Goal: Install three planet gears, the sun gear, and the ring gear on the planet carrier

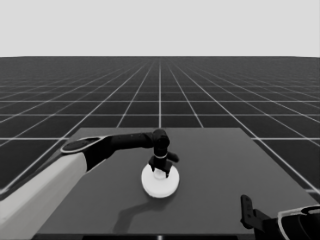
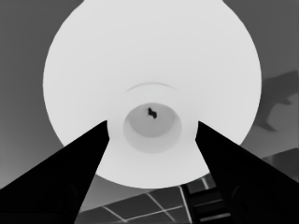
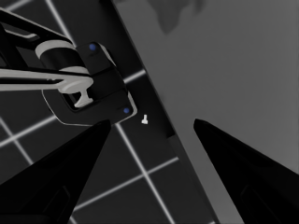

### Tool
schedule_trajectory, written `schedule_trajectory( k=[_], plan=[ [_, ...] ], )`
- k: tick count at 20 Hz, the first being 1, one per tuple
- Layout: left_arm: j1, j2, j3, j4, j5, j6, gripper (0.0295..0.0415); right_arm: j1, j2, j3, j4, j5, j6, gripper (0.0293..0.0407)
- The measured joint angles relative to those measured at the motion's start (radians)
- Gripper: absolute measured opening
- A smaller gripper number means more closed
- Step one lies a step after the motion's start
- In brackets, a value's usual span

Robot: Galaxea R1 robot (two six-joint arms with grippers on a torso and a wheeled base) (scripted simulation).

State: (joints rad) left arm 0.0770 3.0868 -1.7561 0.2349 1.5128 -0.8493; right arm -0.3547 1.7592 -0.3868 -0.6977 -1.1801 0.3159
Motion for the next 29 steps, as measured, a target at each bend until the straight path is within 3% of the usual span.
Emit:
schedule_trajectory(
  k=[3, 4, 5, 13, 14, 16, 19, 23, 24, 25, 26, 27, 29],
  plan=[
    [0.000, 0.000, 0.000, 0.000, 0.000, 0.026, 0.0348, 0.000, 0.000, 0.000, 0.000, 0.000, 0.000, 0.0385],
    [0.000, 0.000, 0.000, 0.000, 0.000, 0.031, 0.0373, 0.000, 0.000, 0.000, 0.000, 0.000, 0.000, 0.0385],
    [0.000, 0.000, 0.000, 0.000, 0.000, 0.034, 0.0381, 0.000, 0.000, 0.000, 0.000, 0.000, 0.000, 0.0385],
    [0.000, 0.000, 0.000, 0.000, 0.000, 0.039, 0.0385, 0.000, 0.000, 0.000, 0.000, 0.000, 0.000, 0.0385],
    [-0.096, -0.026, 0.088, -0.112, 0.039, -0.229, 0.0387, 0.000, 0.000, 0.000, 0.000, 0.000, 0.000, 0.0385],
    [-0.249, -0.028, 0.106, -0.235, 0.056, -0.445, 0.0385, 0.000, 0.000, 0.000, 0.000, 0.000, 0.000, 0.0385],
    [-0.307, -0.021, 0.086, -0.287, 0.065, -0.518, 0.0385, 0.000, 0.000, 0.000, 0.000, 0.000, 0.000, 0.0385],
    [-0.318, -0.018, 0.079, -0.298, 0.067, -0.532, 0.0385, 0.000, 0.000, 0.000, 0.000, 0.000, 0.000, 0.0385],
    [-0.350, -0.283, 0.525, -0.147, -0.295, -0.050, 0.0410, 0.357, 0.162, -0.013, 0.404, -0.311, 0.472, 0.0392],
    [-0.377, -0.687, 0.861, -0.056, -0.519, 0.432, 0.0413, 0.611, 0.325, -0.163, 0.680, -0.369, 0.781, 0.0392],
    [-0.394, -0.964, 1.055, -0.002, -0.649, 0.748, 0.0401, 0.683, 0.414, -0.307, 0.778, -0.386, 0.904, 0.0389],
    [-0.403, -1.121, 1.172, 0.030, -0.726, 0.934, 0.0392, 0.706, 0.464, -0.403, 0.819, -0.401, 0.964, 0.0387],
    [-0.413, -1.261, 1.281, 0.059, -0.798, 1.108, 0.0386, 0.719, 0.511, -0.501, 0.851, -0.418, 1.015, 0.0385]
  ],
)
